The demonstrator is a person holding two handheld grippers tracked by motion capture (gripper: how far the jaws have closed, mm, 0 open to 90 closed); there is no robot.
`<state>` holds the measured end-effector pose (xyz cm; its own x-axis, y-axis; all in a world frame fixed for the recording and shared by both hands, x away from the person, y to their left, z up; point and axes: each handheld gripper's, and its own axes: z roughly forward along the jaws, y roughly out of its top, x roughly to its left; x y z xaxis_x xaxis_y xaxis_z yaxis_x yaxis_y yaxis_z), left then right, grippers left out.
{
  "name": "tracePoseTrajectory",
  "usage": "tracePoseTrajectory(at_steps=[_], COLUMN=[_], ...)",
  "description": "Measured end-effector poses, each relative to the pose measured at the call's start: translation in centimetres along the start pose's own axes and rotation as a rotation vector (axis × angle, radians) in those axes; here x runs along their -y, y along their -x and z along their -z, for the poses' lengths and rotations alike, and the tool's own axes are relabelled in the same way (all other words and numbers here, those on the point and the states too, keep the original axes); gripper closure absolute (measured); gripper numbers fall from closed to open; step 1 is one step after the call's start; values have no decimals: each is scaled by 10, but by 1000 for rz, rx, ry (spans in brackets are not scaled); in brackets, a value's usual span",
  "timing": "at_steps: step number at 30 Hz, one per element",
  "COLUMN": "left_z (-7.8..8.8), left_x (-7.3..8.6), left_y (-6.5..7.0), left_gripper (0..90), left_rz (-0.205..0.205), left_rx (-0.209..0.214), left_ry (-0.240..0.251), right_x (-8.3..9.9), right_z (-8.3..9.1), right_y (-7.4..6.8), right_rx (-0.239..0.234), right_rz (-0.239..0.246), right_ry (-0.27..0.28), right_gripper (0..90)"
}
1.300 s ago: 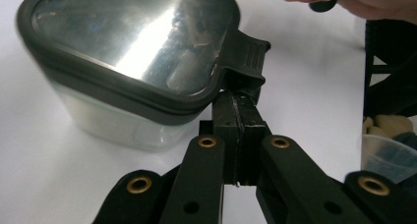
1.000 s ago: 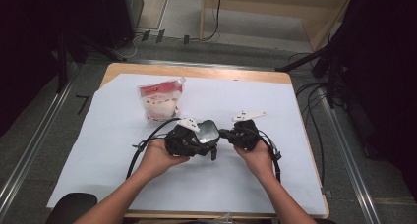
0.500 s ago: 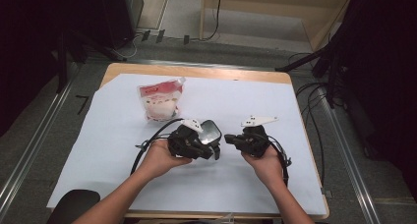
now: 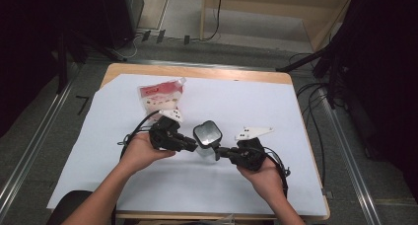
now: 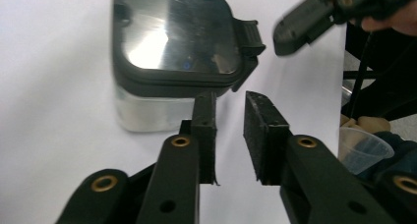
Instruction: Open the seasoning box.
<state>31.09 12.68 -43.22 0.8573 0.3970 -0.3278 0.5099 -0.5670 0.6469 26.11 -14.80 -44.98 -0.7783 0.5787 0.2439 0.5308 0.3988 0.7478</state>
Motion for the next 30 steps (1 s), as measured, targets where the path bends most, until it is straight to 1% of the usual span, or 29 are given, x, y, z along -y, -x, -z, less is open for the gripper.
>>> tracePoseTrajectory(at_steps=[1,2,3,5,7,8,9,10,11,12,14,18,19,20,25,30], left_z=[2,3,4,5,5,5,5,4,4,4,4,1,0,0,1,2], left_x=[0,0,1,0,0,1,1,1,2,2,3,4,4,4,4,5], left_y=[-2,-4,-5,-8,-10,-11,-13,-14,-14,-15,-16,-16,-16,-17,-17,-19], left_gripper=[735,699,644,612,558,543,524,510,489,480,453,440,439,438,440,441], left_rz=[4,5,-1,-12,-20,-12,-12,-11,-10,-15,-22,-40,-40,-38,-39,-44], left_rx=[-3,-5,-19,-22,-33,-36,-39,-37,-39,-39,-38,-55,-56,-49,-54,-53], left_ry=[1,8,14,14,13,18,13,23,21,13,17,10,10,10,14,22], right_x=[1,2,3,4,5,5,5,6,6,6,6,7,7,7,7,7], right_z=[-2,-5,-7,-12,-18,-20,-22,-24,-26,-27,-29,-28,-28,-28,-29,-25], right_y=[-3,-4,-6,-10,-12,-13,-14,-14,-15,-14,-12,-5,-4,-3,-3,2], right_rx=[-4,-9,-14,-15,-23,-27,-26,-29,-23,-22,-15,-13,-22,-22,-13,1], right_rz=[4,8,10,18,27,23,26,31,30,37,28,8,3,5,18,5], right_ry=[-6,-8,-13,-24,-36,-44,-49,-55,-60,-64,-71,-77,-74,-75,-80,-84], right_gripper=[899,900,899,900,900,900,900,900,900,900,900,900,900,900,900,900])
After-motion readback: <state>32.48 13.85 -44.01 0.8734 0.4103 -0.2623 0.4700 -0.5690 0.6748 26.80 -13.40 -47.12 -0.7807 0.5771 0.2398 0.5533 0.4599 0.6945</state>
